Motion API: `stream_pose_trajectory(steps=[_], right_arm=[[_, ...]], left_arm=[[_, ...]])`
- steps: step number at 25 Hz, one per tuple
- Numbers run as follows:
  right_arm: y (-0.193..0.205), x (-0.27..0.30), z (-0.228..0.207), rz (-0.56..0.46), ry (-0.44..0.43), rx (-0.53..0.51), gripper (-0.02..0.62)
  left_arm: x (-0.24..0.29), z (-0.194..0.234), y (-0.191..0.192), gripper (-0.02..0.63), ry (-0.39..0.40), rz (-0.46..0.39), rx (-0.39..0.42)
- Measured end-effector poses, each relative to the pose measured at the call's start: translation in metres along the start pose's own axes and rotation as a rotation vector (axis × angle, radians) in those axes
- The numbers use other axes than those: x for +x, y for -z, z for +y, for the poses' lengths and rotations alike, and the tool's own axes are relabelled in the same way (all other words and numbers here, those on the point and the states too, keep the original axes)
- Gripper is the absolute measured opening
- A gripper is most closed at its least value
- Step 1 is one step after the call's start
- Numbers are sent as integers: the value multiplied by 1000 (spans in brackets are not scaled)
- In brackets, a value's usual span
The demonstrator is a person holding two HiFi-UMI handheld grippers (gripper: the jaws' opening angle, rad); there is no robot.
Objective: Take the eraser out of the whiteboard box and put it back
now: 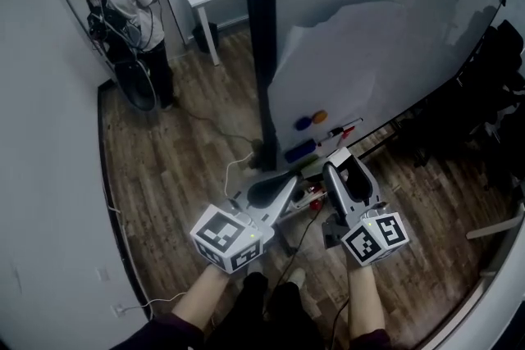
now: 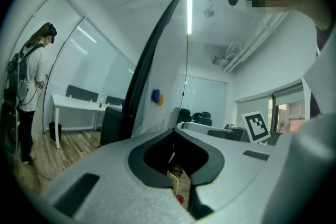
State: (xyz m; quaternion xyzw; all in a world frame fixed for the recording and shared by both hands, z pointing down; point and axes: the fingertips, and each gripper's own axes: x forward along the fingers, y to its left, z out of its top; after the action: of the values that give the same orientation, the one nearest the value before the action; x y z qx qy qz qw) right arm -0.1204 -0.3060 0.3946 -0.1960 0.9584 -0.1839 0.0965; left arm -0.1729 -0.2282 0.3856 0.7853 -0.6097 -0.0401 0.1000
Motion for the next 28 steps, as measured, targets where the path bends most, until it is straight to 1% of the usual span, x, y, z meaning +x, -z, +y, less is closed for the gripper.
stream_pose_trajectory(steps=[5,13,17,20,24,28], right_arm=[[15,1,-7,1,9,12,227],[26,7,-12,-16,7,11,227],[42,15,-15,13,1,-19,227],[54,22,-17,25,3,-19,227],[73,28,-17,70,5,-35,229],[79,29,-16,72,3,-31,242]], left_arm=[[-2,4,14,5,-4,8,-16],[-3,8,23,5,-10,13,-17],[-5,11,29,5,-21,14,-27],[-8,11,35,5,-24,18,-35],[-13,14,40,5,-35,17,-45],[-16,18,42,5,-43,19,-48]])
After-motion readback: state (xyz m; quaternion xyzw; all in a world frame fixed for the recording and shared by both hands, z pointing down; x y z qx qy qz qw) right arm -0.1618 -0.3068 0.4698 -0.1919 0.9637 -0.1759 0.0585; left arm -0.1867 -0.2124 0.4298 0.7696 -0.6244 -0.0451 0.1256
